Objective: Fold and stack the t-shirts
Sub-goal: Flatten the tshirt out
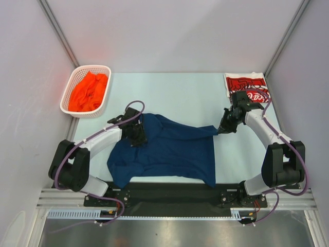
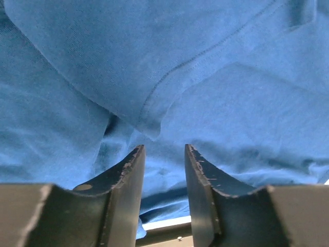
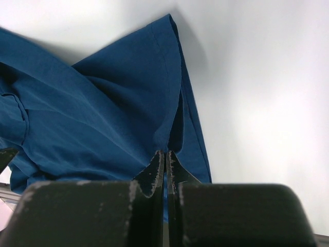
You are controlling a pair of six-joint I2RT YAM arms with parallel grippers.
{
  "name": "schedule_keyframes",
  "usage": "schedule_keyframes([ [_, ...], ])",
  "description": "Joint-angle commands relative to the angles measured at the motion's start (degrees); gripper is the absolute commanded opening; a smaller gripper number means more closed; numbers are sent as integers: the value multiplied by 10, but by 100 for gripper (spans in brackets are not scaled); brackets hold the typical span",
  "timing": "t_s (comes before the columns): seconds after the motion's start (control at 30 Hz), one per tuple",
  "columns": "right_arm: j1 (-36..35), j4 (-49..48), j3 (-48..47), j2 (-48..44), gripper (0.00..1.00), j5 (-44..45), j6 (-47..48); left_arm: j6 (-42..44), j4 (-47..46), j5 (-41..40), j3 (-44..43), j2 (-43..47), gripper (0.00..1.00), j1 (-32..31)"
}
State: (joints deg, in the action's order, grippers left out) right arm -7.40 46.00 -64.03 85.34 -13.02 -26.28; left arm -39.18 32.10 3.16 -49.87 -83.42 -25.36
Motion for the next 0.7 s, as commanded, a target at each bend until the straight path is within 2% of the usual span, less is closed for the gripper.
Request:
schedule_keyframes([
  [0.0,-2,-4,-2,-22,0,-5,4,-37,-21,17,5,-12,41,10],
  [0.5,-2,-3,-3,-20,0,-3,4,-45,-16,-12,-20,-55,40,21],
  [0.67,-2,1,-6,-23,0,0,6,-43,-21,-12,-30,-75,36,22],
])
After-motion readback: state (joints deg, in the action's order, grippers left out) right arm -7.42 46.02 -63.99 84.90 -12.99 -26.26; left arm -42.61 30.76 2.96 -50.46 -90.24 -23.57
